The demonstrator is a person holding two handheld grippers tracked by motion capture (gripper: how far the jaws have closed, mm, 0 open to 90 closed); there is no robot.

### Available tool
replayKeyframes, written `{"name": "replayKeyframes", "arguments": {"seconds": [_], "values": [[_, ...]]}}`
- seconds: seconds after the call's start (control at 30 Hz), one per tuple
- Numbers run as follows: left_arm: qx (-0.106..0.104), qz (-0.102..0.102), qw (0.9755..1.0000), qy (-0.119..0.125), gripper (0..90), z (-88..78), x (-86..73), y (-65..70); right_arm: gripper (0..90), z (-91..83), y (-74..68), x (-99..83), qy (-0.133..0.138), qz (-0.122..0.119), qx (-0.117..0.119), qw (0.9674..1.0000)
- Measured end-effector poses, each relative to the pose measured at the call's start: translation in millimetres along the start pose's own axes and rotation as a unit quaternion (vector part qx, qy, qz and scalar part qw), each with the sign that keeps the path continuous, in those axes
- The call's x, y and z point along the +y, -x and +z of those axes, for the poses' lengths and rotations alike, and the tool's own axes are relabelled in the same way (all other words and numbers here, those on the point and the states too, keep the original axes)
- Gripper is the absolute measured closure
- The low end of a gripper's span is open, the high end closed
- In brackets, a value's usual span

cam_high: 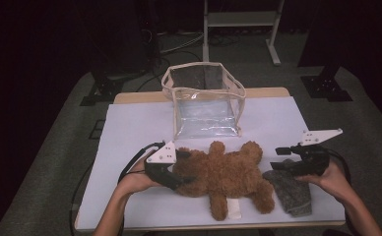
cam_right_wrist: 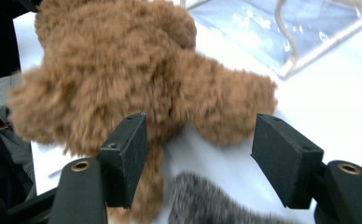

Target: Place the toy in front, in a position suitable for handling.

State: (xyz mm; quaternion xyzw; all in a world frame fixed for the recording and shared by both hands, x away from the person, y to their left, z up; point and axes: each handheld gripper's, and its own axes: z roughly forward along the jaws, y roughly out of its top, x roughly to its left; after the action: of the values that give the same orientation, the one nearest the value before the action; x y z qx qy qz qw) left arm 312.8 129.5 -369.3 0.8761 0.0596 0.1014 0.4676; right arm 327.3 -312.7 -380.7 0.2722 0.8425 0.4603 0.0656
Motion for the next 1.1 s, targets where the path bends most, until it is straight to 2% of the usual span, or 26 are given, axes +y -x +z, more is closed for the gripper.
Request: {"name": "replayKeyframes", "arguments": {"seconds": [0.43,0.83,1.1], "values": [[0.006,-0.001,1.0,0.005,20.3,-6.6,0.8,3.1,29.1,27.4,-3.1,59.9,-0.015,-0.056,0.019,0.9981],[0.014,-0.013,0.9998,0.01,18.9,-17.0,-3.3,6.8,27.1,53.0,-2.7,102.8,-0.025,-0.085,0.041,0.9952],[0.023,-0.02,0.9995,0.009,18.3,-25.4,-8.6,9.5,27.2,73.4,-7.7,138.6,-0.033,-0.125,0.051,0.9903]]}}
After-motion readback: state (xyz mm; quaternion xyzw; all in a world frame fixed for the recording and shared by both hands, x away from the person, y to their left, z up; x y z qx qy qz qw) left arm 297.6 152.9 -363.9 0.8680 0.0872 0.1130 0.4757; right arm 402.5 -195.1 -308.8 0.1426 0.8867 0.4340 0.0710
